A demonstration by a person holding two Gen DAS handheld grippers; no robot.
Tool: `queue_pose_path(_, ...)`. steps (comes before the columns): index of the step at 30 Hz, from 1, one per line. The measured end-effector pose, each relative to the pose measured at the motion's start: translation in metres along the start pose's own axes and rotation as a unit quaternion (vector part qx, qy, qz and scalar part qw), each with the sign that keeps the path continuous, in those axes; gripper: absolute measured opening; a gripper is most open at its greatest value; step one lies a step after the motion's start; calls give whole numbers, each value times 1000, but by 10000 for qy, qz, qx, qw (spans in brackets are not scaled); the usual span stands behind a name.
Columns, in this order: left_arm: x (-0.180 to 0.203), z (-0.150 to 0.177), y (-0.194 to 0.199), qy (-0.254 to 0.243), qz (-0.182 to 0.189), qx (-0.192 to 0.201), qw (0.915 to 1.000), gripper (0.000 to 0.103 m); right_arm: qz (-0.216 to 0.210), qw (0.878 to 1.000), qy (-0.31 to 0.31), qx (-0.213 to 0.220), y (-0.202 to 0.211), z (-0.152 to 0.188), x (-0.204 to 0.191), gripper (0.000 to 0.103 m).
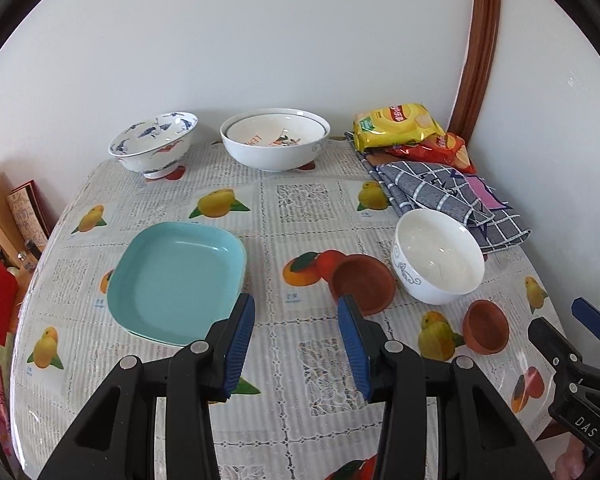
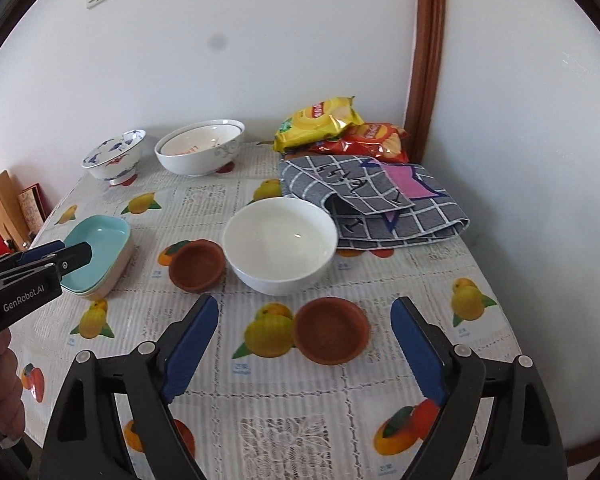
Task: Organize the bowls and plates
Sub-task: 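Move both grippers toward the two small brown clay bowls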
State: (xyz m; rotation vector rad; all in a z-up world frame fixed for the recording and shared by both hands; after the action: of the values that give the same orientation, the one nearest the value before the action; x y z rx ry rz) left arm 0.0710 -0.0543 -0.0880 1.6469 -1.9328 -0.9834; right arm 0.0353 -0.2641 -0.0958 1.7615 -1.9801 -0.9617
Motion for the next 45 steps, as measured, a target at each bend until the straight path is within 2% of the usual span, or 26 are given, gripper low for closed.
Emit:
queue_pose_path(4,14,-1,-12,-120,78,-169,9998,41,161,9998,-144,18,-7,4,25,88)
queue_pose_path(6,19,0,-18,-140,116,-235,9996,41,103,9998,-170,8,-10,7,34,88)
queue_pose_path(11,25,0,-35,-91,112,-411,9991,41,-32,9980,-584,-243,-28,9,59,88)
queue_pose_path(14,28,-2,-45,-144,96,-511,9985,41,66,9965,-709,-431,-43,9,68,87)
queue_pose_path(17,29,-3,-54,-103,96,-589,9982,41,263,9965,-640,-465,-55,9,71,85)
queue_pose_path(21,29,-5,-67,0,60,-677,9977,41,188,9959,-665,-577,-66,11,74,84)
queue_pose_path(24,27,-8,-78,61,-45,-753,9971,43,150,9954,-658,-677,-76,12,76,78)
queue_pose_path(27,26,-10,-90,107,39,-811,9966,43,64,9943,-705,-797,-87,13,77,72)
queue_pose_path(29,27,-11,-97,90,39,-849,9963,43,41,9927,-802,-898,-95,14,80,64)
queue_pose_path(36,26,-15,-124,89,35,-1053,9944,43,-16,9891,-906,-1163,-119,21,83,64)
queue_pose_path(42,27,-13,-141,166,176,-1183,9927,43,123,9921,-735,-1014,-123,20,80,64)
queue_pose_path(45,27,-12,-146,190,257,-1210,9921,43,209,9933,-577,-978,-125,21,77,67)
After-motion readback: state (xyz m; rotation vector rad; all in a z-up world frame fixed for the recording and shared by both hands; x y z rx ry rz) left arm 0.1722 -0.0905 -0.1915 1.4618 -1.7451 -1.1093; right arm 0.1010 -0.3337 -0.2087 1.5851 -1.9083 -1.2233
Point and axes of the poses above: each gripper's, at about its wrist camera, not at the fingertips, and y roughly against the way its jaws point, x to its right, z to its underside, the point moved 2 cm from there along -y, roughly the way its jaws point, and after that the axes turned 14 degrees about -y, right-handed, at the moved point
